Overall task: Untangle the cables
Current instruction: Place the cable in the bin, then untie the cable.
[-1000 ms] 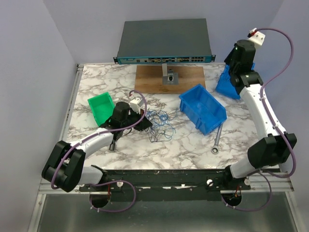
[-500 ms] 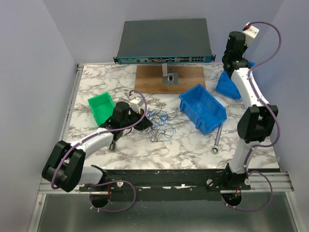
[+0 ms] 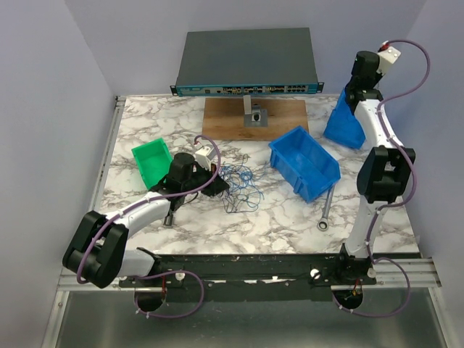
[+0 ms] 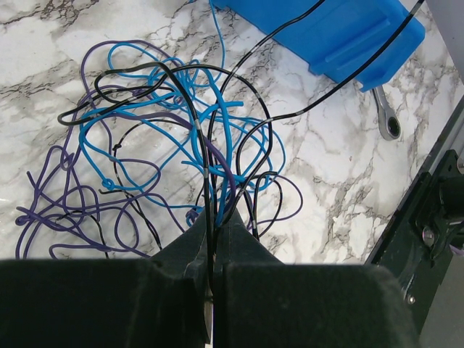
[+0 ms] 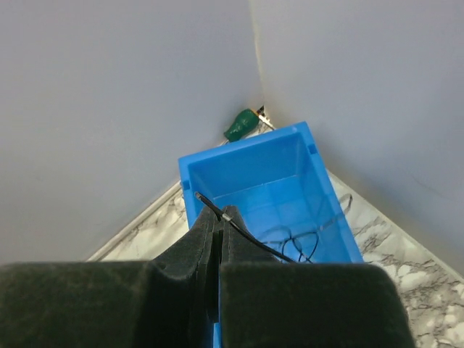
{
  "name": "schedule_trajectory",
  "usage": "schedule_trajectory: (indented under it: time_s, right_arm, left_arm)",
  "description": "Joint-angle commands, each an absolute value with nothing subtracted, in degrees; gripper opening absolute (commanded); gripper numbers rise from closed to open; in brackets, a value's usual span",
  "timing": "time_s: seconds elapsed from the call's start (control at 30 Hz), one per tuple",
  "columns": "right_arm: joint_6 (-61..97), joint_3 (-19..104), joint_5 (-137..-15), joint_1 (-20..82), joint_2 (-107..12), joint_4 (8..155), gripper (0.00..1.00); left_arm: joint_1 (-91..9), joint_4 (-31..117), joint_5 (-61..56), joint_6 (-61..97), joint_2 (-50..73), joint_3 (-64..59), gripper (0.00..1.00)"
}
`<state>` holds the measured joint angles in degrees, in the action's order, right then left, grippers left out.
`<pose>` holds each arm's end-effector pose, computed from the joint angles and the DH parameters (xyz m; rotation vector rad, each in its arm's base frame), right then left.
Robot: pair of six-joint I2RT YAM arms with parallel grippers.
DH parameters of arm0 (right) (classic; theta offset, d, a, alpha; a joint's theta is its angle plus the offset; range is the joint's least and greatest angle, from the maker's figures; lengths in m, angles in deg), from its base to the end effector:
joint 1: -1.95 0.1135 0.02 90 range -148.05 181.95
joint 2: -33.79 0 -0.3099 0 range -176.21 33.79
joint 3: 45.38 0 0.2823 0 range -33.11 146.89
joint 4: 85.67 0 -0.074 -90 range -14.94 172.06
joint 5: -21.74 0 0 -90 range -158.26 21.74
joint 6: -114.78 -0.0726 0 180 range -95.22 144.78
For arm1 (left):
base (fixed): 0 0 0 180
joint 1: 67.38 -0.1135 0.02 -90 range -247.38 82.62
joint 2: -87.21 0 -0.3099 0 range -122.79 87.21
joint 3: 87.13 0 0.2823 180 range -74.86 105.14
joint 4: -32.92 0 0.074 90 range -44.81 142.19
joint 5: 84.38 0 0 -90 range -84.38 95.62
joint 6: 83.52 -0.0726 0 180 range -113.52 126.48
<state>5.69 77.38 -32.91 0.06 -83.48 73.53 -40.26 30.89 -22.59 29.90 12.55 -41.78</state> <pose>0.5698 -0.0608 0.3808 0.7372 1.6438 -0.3518 0.2574 -0.1704 0.2109 0.3943 2.1156 -1.0368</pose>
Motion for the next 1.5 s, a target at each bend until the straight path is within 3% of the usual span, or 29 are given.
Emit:
schedule_trajectory:
  time_s: [0.0, 0.3, 0.33, 0.4, 0.43, 0.47, 0.6, 0.8, 1.1, 1.47]
  right_arm:
    - [1.7, 77.3, -37.4, -1.1, -88.5, 74.7, 0.01]
    - [-0.3, 84.1, -41.9, -2.1, -96.9, 71.6, 0.02]
    - [-1.0, 84.3, -41.3, -2.1, -97.1, 71.0, 0.11]
    - [-2.7, 84.2, -39.4, -2.2, -96.8, 69.6, 0.42]
    - [-2.8, 83.6, -39.4, -2.2, -96.1, 69.4, 0.64]
    - [-2.9, 83.0, -39.5, -2.2, -95.4, 69.3, 0.75]
    - [-4.2, 78.8, -40.5, -2.2, -90.2, 68.9, 0.76]
    - [-5.9, 68.3, -51.5, -2.2, -78.8, 68.4, 0.75]
    - [-6.8, 38.3, -72.4, 1.8, -56.7, 75.0, 0.75]
    - [2.0, 22.6, -86.9, 20.4, -43.9, 80.7, 0.72]
  left_arm:
    - [-40.0, 28.9, -24.2, 29.0, 12.8, -42.2, 0.0]
    - [-40.0, 28.8, -24.2, 29.0, 12.2, -42.0, 0.0]
    - [-40.0, 28.8, -24.3, 29.0, 12.2, -42.0, 0.0]
    - [-40.0, 28.8, -24.3, 29.0, 12.3, -41.9, 0.0]
    - [-40.0, 28.8, -24.4, 29.0, 12.4, -42.0, 0.0]
    - [-40.0, 28.8, -24.4, 29.1, 12.6, -42.1, 0.0]
    - [-40.0, 28.5, -24.4, 29.1, 13.3, -42.6, 0.0]
    - [-39.8, 28.3, -24.0, 28.8, 14.4, -43.0, 0.0]
    - [-39.4, 26.7, -24.4, 27.8, 16.8, -44.6, 0.0]
    - [-37.9, 24.9, -26.6, 27.0, 16.5, -44.7, 0.0]
